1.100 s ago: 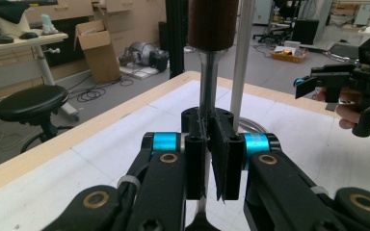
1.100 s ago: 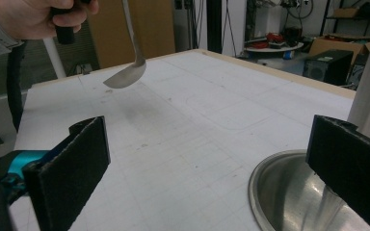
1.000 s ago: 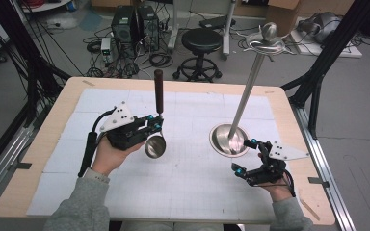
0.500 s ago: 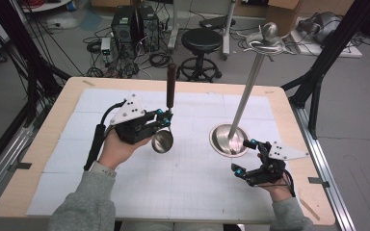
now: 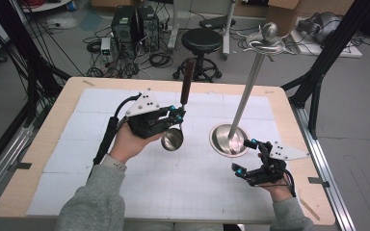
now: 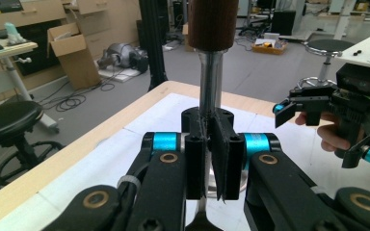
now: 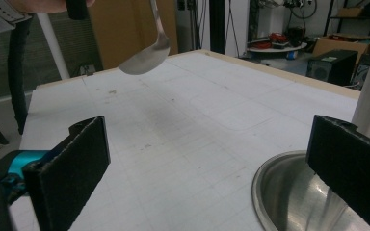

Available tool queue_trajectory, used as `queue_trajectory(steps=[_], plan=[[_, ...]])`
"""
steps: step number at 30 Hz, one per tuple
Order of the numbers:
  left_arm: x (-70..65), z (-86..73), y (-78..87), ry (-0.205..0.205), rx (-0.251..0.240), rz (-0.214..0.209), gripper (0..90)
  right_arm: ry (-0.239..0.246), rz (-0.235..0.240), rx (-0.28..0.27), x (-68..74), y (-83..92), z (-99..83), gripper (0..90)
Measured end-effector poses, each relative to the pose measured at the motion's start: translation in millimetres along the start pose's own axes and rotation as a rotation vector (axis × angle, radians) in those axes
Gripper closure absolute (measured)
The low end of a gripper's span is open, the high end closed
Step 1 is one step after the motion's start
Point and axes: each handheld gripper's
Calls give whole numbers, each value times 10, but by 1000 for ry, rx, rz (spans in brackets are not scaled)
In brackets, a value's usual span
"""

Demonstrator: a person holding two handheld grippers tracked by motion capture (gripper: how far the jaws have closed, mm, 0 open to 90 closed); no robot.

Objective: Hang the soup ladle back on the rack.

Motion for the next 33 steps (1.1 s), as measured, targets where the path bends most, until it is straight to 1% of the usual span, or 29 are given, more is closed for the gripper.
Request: queue_trajectory(steps=[3, 6, 10, 15, 17, 20, 25, 28, 32, 33], plan=[[-19, -3, -62, 10, 1, -14, 841, -6, -1, -4, 3, 10, 2, 6], [-32, 6, -112, 15, 4, -20, 840, -1, -4, -10, -5, 13, 3, 6], [-45, 39, -161, 10, 5, -28, 841, 1, -4, -8, -5, 14, 3, 6], [-60, 106, -204, 5, 9, -30, 840, -2, -4, -4, -2, 11, 2, 6], [-65, 119, -224, 13, 4, -33, 840, 0, -3, -3, -1, 14, 3, 6], [-60, 129, -255, 16, 9, -33, 840, 2, -4, -5, -1, 12, 3, 6], [-39, 156, -273, 4, 21, -35, 841, 8, 0, -4, -1, 3, 2, 6], [-38, 201, -280, 9, 20, -31, 840, 4, 1, -1, -3, 1, 0, 6], [-48, 264, -312, 5, 23, -37, 840, 4, 1, -2, -1, 0, 1, 6], [-49, 278, -325, -4, 30, -36, 840, 2, 1, -1, -1, 1, 1, 6]])
Point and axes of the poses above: each handheld gripper's, and its own axes: y roughly backward along the jaws, z roughly out of its top, x roughly to its left, and after that the axes turned 7 degrees about z, right-handed
